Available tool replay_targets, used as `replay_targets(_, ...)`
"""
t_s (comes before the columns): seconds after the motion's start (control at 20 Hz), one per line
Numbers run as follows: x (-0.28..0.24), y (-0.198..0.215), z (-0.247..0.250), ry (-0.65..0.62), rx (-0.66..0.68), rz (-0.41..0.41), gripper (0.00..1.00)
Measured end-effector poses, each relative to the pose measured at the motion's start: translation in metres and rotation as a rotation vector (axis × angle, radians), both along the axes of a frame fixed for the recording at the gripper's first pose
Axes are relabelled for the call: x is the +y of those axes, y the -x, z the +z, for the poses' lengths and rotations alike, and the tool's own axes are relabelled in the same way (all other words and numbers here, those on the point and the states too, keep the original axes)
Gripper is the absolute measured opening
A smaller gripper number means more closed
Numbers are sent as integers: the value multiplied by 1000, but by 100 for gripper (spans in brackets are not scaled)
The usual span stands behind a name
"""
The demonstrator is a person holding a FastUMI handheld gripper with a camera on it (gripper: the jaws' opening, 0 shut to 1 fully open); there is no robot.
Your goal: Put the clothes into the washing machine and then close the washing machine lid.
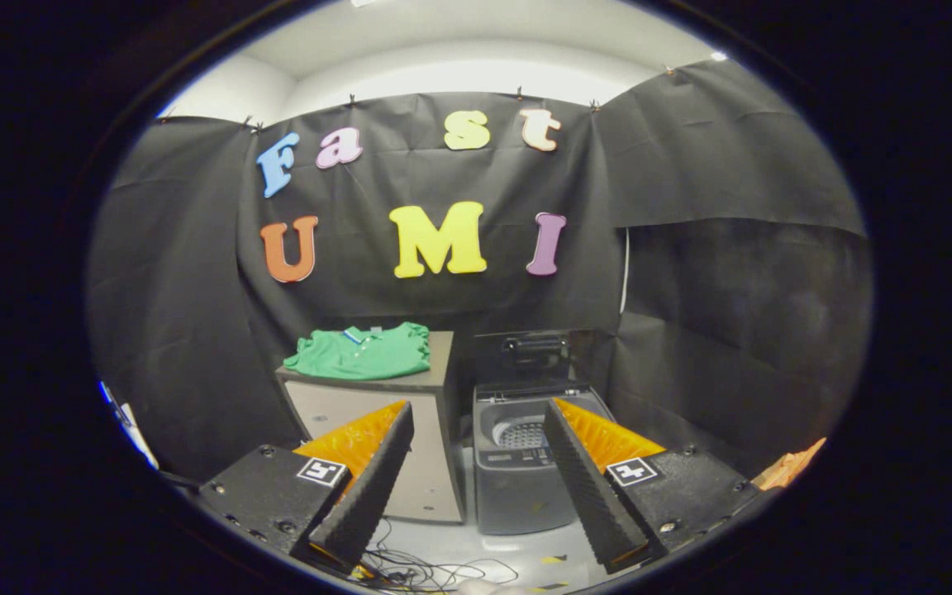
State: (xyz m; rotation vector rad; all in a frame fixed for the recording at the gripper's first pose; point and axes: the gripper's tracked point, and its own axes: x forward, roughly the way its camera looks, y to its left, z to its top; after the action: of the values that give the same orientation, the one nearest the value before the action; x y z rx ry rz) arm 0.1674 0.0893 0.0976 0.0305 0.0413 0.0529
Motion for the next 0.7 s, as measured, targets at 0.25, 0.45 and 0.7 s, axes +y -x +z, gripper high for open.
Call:
replay_targets(0.25,73,-107,50,24,20,83,100)
replay_targets(0.45,135,-196,74,24,53,150,99)
replay_targets(0.7,209,-296,51,58,193,191,99)
